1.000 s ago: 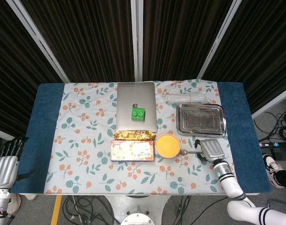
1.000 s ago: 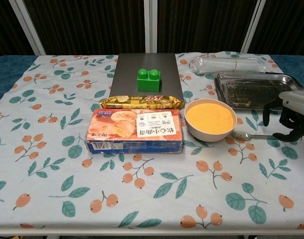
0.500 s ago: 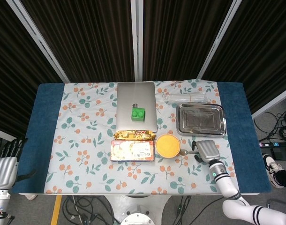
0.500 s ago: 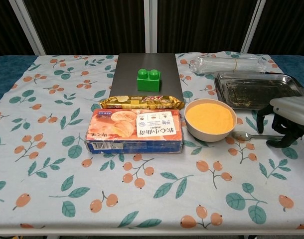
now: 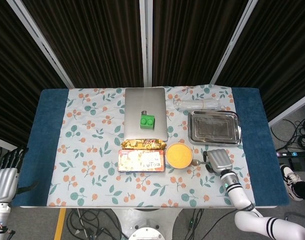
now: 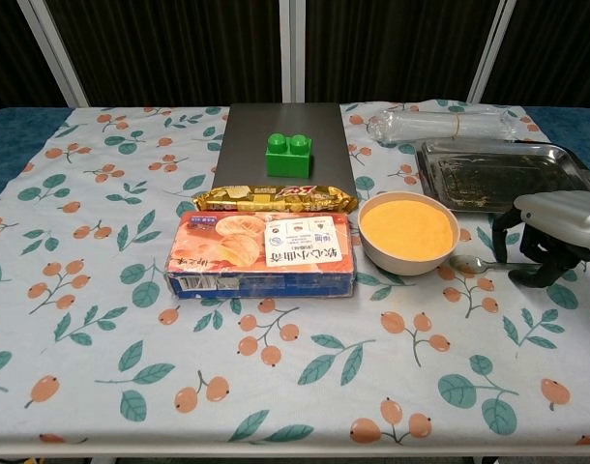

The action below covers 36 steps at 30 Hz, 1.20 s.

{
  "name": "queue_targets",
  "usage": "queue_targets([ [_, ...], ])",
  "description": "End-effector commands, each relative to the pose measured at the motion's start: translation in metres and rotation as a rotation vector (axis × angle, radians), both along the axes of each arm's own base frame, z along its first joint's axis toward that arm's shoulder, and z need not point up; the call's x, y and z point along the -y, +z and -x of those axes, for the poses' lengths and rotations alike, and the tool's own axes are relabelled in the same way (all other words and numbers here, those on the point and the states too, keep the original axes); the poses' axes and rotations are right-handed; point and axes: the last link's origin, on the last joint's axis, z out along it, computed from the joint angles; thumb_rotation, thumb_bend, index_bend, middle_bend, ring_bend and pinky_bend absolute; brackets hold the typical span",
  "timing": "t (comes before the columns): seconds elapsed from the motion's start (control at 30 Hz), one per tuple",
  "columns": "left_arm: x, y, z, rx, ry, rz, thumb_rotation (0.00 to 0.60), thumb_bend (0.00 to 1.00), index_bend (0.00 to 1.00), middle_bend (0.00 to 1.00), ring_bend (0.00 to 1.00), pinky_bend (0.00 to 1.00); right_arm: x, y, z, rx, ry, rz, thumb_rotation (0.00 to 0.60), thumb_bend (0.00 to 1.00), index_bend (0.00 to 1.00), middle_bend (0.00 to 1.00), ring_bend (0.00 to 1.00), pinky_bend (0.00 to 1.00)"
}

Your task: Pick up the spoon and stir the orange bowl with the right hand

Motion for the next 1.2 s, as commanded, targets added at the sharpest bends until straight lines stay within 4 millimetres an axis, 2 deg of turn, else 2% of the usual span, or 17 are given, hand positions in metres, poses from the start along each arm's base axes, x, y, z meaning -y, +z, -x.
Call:
queue_targets([
  [0.03, 0.0, 0.0, 0.0, 0.001, 0.0, -0.001, 0.6, 0.11, 0.11, 0.08, 0.03, 0.07, 0.001, -0.001, 0.0, -0.002, -0.002, -0.002, 0.6, 0.3, 0.52, 0.92, 0.9, 1.0],
  [0.3, 0.001, 0.0, 0.001, 0.002, 0.002, 0.0, 0.6, 0.11, 0.11, 0.08, 0.03, 0.07, 0.003, 0.0, -0.001, -0.01, -0.003, -0.003, 0.6, 0.35, 0.55, 0.92, 0.9, 1.0],
  [0.47, 0.002, 0.001, 0.002, 0.001, 0.003, -0.006, 0.6, 0.11, 0.11, 0.08, 0.03, 0.07, 0.004, 0.017, -0.004, -0.038, 0.028, 0.001, 0.6, 0.35, 0.56, 0.92, 0.9, 1.0],
  [0.6, 0.001, 0.001, 0.001, 0.003, -0.001, -0.007, 0.6, 0.11, 0.11, 0.08, 0.03, 0.07, 0.004, 0.04, -0.016, -0.03, 0.056, -0.009, 0.6, 0.36, 0.56, 0.92, 0.9, 1.0],
  [0.73, 0.002, 0.001, 0.001, 0.004, -0.003, -0.011, 0.6, 0.11, 0.11, 0.08, 0.03, 0.07, 0.008, 0.057, -0.041, 0.033, 0.077, -0.038, 0.6, 0.36, 0.56, 0.92, 0.9, 1.0],
  [0.8, 0.002, 0.001, 0.0, 0.004, -0.005, -0.011, 0.6, 0.11, 0.11, 0.08, 0.03, 0.07, 0.015, 0.059, -0.055, 0.058, 0.093, -0.048, 0.6, 0.36, 0.57, 0.92, 0.9, 1.0],
  [0.9, 0.003, 0.002, 0.001, 0.004, -0.003, -0.014, 0.6, 0.11, 0.11, 0.08, 0.03, 0.07, 0.027, 0.053, -0.07, 0.077, 0.106, -0.061, 0.6, 0.36, 0.57, 0.92, 0.9, 1.0],
  [1.03, 0.005, 0.003, 0.002, 0.003, 0.005, -0.017, 0.6, 0.11, 0.11, 0.08, 0.03, 0.07, 0.044, 0.036, -0.088, 0.093, 0.098, -0.101, 0.6, 0.36, 0.57, 0.92, 0.9, 1.0],
  [1.2, 0.006, 0.003, 0.004, 0.002, 0.016, -0.015, 0.6, 0.11, 0.11, 0.08, 0.03, 0.07, 0.056, 0.013, -0.101, 0.084, 0.082, -0.145, 0.6, 0.36, 0.57, 0.92, 0.9, 1.0],
])
